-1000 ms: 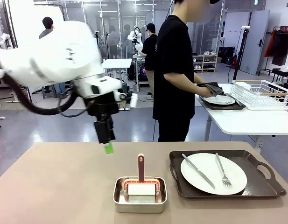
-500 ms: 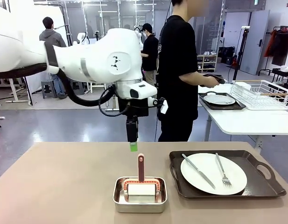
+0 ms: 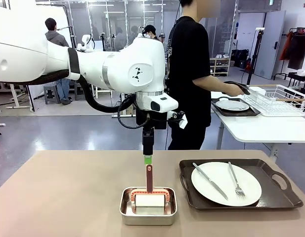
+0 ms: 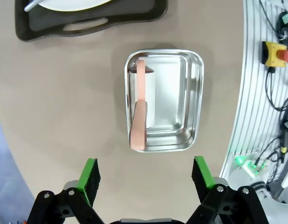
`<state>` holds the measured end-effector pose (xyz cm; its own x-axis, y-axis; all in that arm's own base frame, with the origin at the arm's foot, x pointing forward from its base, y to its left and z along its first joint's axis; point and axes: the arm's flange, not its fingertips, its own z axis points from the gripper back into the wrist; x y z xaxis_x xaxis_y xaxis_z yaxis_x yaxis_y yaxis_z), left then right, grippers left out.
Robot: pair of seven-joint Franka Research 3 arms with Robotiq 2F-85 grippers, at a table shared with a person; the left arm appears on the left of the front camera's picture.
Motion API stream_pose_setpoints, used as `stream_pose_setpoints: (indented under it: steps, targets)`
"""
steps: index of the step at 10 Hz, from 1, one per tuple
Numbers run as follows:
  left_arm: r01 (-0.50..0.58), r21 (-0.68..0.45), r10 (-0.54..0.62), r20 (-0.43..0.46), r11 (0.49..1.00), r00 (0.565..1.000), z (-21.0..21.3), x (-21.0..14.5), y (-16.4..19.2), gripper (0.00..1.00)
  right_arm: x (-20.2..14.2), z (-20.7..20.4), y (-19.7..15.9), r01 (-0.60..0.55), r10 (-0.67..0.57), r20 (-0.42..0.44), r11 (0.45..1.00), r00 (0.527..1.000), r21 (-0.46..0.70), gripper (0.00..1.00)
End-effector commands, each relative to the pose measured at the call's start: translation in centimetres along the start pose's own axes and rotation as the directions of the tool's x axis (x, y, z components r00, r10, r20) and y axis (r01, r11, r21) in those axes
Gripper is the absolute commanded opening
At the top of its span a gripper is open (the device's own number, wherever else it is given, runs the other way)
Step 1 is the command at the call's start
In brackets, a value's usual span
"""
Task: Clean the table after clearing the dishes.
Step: When the left (or right) Handle tray is removed, use the left hand (or right hand) to clean the left (or right) side of the table with the Lint Roller.
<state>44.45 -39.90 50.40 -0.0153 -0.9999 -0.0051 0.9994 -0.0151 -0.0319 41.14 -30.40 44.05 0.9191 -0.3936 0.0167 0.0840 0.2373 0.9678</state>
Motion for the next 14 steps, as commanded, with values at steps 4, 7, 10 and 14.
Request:
stream_pose_setpoints:
  steps: [4,7,10,14]
  targets:
    - [-0.005,0.012,0.005,-0.001,1.0,1.0,-3.0,0.4,-0.8,1.0,-0.2,0.1,0.3,-0.003,0.003,0.004,1.0,1.0,0.004,1.0]
    - [0.009,0.019,-0.009,0.016,1.0,1.0,-5.1,0.5,-1.4,1.0,-0.2,0.1,0.3,-0.003,0.003,0.004,1.0,1.0,0.004,1.0]
    - [0.014,0.021,-0.015,0.028,1.0,0.999,-6.6,0.5,-1.8,1.0,-0.2,0.1,0.3,-0.003,0.003,0.004,1.0,1.0,0.004,1.0]
    - [0.005,0.024,-0.006,0.028,1.0,1.0,-8.2,0.5,-1.4,1.0,-0.2,0.1,0.3,-0.003,0.003,0.004,1.0,1.0,0.004,1.0]
